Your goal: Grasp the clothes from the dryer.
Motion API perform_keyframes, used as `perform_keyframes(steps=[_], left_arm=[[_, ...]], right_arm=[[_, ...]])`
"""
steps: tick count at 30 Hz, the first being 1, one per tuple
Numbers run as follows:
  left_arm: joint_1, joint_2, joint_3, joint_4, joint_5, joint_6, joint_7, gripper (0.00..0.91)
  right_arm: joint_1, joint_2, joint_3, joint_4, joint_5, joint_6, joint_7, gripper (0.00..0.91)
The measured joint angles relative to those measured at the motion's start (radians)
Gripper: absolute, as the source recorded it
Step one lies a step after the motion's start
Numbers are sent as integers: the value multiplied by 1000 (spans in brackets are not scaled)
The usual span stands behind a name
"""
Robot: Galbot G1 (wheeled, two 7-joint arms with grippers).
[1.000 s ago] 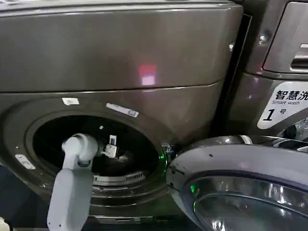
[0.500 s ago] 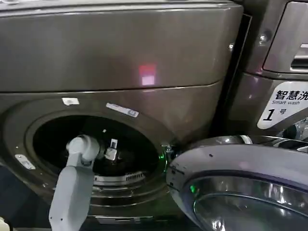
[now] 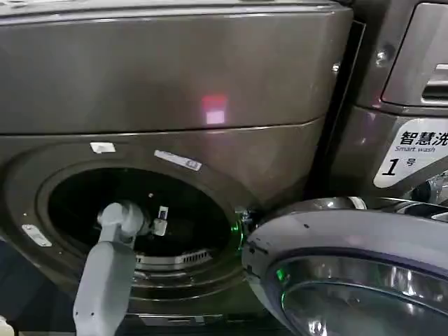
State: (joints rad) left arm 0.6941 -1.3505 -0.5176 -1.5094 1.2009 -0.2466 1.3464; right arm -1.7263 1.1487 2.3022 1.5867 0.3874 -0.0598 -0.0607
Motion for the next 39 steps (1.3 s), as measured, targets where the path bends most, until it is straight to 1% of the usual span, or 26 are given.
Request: perform_keyframes(steps=[2, 3, 5, 6, 7, 13, 19, 28, 32, 39], left_arm=[[-4, 0, -1, 16, 8, 2, 0, 626], [-6, -1, -2, 24, 12, 3, 0, 137], [-10, -1, -2, 40, 15, 3, 1, 102], [-13, -1, -2, 48, 17, 3, 0, 11], [-16, -1, -1, 57, 17, 4, 0, 0], [-28, -6, -1, 103, 9, 7, -2, 0], [-38, -5, 0, 131, -10, 32, -2, 0], [-39, -8, 3, 127, -96, 121, -32, 0], [-49, -16, 0, 114, -171, 176, -122, 0], [-60, -47, -6, 73, -363, 326, -443, 0]], right_arm=[[1, 0, -2, 1, -1, 0, 0, 907], [2, 0, -2, 1, -1, 0, 0, 907], [2, 0, -3, 1, -2, 0, 0, 907], [3, 0, -3, 0, -3, 0, 0, 907], [3, 0, -3, 0, -3, 0, 0, 907], [3, -3, -3, -3, -3, 0, 0, 907], [3, -3, -4, -6, -2, 0, 4, 907], [1, 0, -7, 0, 9, -8, 11, 907], [0, 0, -8, 4, 13, -10, 15, 907], [5, 5, -19, 18, 20, -20, 29, 907]])
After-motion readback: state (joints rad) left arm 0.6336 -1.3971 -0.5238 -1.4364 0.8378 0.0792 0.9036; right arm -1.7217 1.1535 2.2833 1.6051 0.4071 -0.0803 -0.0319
